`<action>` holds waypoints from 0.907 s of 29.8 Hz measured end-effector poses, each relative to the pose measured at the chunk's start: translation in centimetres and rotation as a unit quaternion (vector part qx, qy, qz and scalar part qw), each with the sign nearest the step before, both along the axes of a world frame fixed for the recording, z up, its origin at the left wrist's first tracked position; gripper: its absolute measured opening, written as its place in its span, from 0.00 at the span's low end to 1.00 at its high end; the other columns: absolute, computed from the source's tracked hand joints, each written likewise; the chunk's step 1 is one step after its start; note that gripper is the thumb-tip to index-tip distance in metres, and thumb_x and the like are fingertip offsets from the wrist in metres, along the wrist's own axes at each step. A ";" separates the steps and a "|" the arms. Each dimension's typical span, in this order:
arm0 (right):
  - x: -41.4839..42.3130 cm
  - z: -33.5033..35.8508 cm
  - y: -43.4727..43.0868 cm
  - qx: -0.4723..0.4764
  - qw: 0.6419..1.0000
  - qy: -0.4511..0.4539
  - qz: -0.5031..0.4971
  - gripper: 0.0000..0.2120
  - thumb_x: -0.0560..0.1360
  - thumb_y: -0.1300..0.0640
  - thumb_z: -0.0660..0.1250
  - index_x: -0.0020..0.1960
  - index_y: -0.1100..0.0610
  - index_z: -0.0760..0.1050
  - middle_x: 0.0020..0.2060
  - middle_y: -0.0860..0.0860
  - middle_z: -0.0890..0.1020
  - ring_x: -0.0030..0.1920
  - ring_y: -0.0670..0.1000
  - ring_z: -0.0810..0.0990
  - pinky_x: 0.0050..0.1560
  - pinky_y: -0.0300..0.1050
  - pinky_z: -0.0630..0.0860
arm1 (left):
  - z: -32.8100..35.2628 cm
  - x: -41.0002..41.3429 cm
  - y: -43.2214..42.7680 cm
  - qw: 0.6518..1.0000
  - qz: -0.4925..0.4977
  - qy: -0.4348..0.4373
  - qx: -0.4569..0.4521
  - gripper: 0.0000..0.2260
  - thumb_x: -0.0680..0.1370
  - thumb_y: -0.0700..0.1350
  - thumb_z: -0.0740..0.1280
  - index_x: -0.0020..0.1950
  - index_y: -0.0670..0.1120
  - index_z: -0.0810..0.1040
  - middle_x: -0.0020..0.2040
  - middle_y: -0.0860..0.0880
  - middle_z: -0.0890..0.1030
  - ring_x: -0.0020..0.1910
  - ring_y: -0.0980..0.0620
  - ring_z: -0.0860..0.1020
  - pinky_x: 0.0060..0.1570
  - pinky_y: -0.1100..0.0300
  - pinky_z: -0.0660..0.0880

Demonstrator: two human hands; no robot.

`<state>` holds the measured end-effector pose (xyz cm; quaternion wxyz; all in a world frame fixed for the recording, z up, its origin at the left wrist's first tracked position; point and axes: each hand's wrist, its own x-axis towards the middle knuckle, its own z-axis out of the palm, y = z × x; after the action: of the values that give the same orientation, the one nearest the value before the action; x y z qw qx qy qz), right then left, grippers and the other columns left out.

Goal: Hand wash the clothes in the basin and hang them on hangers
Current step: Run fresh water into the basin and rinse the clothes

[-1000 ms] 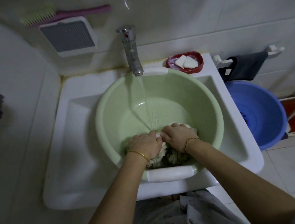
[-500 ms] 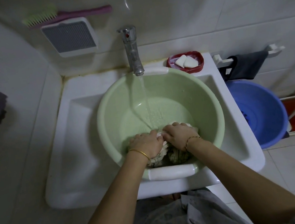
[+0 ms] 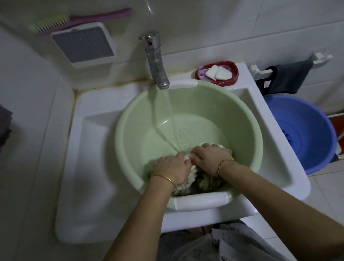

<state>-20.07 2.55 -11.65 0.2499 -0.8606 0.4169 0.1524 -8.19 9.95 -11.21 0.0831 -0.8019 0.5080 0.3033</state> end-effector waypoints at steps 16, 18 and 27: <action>-0.1 0.0 0.0 0.000 1.000 -0.001 -0.003 0.21 0.80 0.44 0.52 0.66 0.54 0.71 0.63 0.56 0.73 0.64 0.59 0.70 0.61 0.51 0.67 | -0.2 -0.1 -0.2 1.000 0.006 0.001 0.005 0.21 0.81 0.56 0.48 0.70 0.49 0.65 0.66 0.39 0.72 0.64 0.38 0.70 0.62 0.48 0.65; -0.1 0.0 0.0 0.002 1.000 -0.002 -0.005 0.21 0.80 0.44 0.52 0.66 0.53 0.71 0.62 0.56 0.73 0.64 0.59 0.70 0.61 0.51 0.67 | -0.3 -0.1 -0.2 1.000 0.010 0.002 0.005 0.21 0.81 0.56 0.48 0.70 0.49 0.66 0.66 0.39 0.72 0.64 0.38 0.70 0.62 0.48 0.65; -0.2 0.0 -0.1 0.008 1.000 -0.005 -0.006 0.21 0.80 0.44 0.52 0.66 0.53 0.71 0.62 0.57 0.73 0.63 0.59 0.70 0.62 0.52 0.68 | 0.1 -0.2 -0.2 1.000 0.011 0.003 0.010 0.21 0.81 0.56 0.47 0.70 0.49 0.65 0.67 0.39 0.72 0.64 0.39 0.69 0.62 0.48 0.64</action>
<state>-20.26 2.46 -11.64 0.2593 -0.8569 0.4195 0.1499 -8.39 9.70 -11.16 0.0868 -0.8057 0.4963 0.3114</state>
